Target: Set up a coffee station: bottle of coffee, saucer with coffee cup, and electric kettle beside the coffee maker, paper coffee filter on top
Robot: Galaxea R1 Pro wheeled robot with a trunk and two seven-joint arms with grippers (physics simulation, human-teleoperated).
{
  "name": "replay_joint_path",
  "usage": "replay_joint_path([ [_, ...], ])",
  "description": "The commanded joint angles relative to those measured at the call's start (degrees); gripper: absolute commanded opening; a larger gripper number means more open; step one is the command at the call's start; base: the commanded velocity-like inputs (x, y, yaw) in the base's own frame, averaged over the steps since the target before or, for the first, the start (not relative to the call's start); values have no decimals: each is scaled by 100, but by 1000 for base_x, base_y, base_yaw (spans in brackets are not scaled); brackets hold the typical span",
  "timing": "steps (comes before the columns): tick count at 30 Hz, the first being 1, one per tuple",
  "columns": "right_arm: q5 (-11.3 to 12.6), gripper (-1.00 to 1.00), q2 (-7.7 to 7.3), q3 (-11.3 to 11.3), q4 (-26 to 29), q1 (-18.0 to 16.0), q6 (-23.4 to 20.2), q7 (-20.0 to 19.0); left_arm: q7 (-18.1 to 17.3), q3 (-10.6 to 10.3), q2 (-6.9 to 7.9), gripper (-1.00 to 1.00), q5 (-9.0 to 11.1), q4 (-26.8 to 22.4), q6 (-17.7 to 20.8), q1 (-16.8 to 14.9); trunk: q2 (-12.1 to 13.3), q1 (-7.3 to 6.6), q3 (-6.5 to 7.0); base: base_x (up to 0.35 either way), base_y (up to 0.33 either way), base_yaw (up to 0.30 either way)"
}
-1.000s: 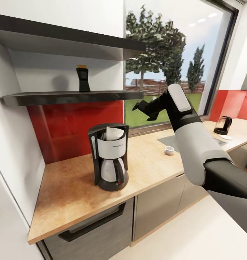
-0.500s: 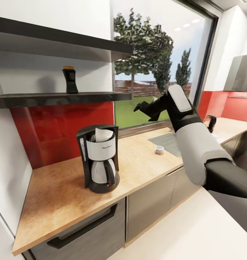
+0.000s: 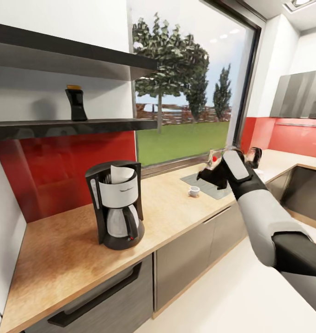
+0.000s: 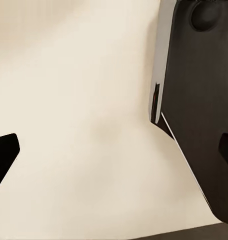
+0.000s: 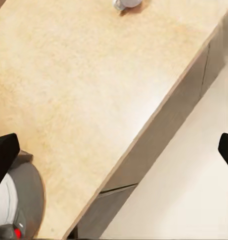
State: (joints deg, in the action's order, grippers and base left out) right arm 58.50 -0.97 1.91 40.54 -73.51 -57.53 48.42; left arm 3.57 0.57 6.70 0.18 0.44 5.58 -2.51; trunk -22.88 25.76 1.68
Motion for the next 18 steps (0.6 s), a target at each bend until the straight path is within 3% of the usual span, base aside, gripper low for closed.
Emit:
replay_joint_path([
  [1,-43,100,-38,20,3,160,-4,54,12,4,-1,100,1,3,11,-4,-4,2,-1,0,0,-14],
  [4,-301,100,-82,20,0,577,-4,53,12,0,-1,100,0,1,7,-4,-4,2,-1,0,0,-7],
  [8,-970,100,-194,23,-13,1438,0,39,12,-4,-2,100,-6,-11,5,-4,-4,2,-1,0,0,-1],
  [11,-1258,100,-209,32,-60,1856,4,28,12,-5,-2,100,-8,-17,4,-4,-4,2,-1,0,0,0],
  [14,-1577,100,-217,129,-474,2320,16,-160,12,-3,-3,100,-9,-24,-8,-4,-4,2,-1,0,0,0],
  [16,-1842,100,-240,273,-1013,2563,70,-614,12,1,-4,100,-9,-25,-19,-4,-4,2,-1,0,0,0],
  [18,-2402,100,-290,586,-1837,2822,638,-1641,12,3,-7,100,-9,-26,-27,-4,-4,2,-1,0,0,0],
])
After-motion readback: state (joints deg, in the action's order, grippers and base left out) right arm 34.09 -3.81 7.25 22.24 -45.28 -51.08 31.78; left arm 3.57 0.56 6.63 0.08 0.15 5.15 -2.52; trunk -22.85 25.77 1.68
